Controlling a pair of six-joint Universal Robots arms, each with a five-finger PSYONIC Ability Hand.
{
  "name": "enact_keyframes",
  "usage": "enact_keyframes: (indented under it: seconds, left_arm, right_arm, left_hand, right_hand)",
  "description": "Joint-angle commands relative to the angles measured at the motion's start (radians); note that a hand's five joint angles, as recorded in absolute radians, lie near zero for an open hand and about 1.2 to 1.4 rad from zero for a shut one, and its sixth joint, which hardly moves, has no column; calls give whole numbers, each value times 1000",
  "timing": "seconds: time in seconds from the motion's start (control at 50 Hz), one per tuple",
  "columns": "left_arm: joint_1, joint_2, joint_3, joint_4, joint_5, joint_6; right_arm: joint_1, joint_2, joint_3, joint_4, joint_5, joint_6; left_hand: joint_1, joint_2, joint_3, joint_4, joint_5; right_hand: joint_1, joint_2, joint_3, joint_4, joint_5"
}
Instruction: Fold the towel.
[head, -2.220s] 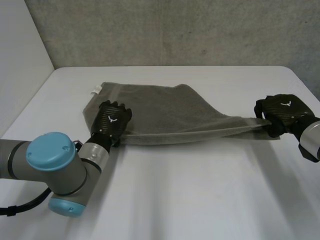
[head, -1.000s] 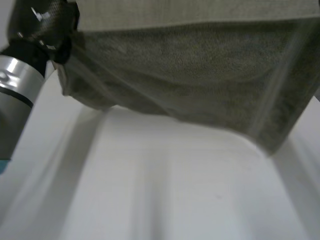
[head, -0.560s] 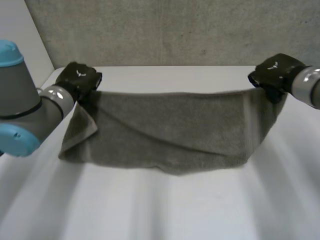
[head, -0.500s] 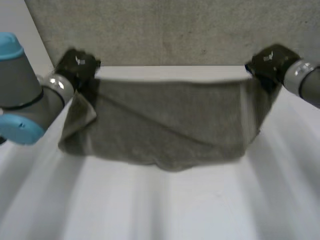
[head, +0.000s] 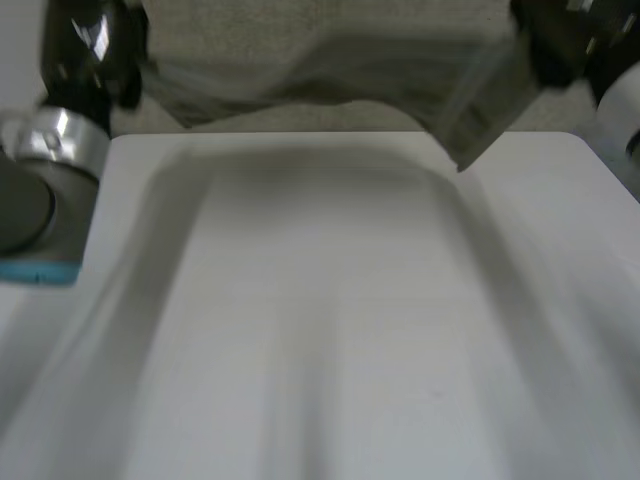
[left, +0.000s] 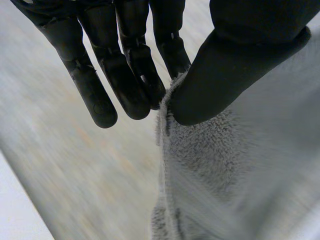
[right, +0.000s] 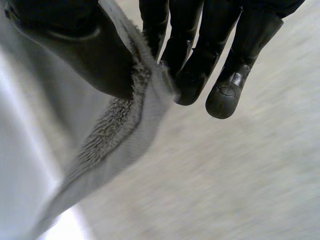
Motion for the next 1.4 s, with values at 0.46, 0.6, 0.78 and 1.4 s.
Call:
enact_keyframes:
  seconds: [0.46, 0.6, 0.78, 1.4]
  left_arm:
    - [81, -205, -285, -92, 138, 328]
    - [91, -250, -280, -90, 139, 339]
    - [106, -254, -288, -90, 113, 340]
    - [143, 174, -420, -173, 97, 328]
  right_arm:
    - [-127, 25, 452, 120, -27, -165]
    - [-150, 32, 454, 120, -27, -153]
    - [-193, 34, 454, 94, -21, -151]
    - [-207, -180, 426, 195, -39, -116]
  left_hand:
    - [260, 179, 181, 178, 212]
    - [-417, -498, -497, -500, -465]
    - [-479, -560, -559, -561, -527]
    - [260, 179, 181, 178, 212]
  right_hand:
    - [71, 60, 54, 62, 49]
    - [71, 60, 54, 62, 49]
    - [71, 60, 54, 62, 49]
    - [71, 60, 54, 62, 49]
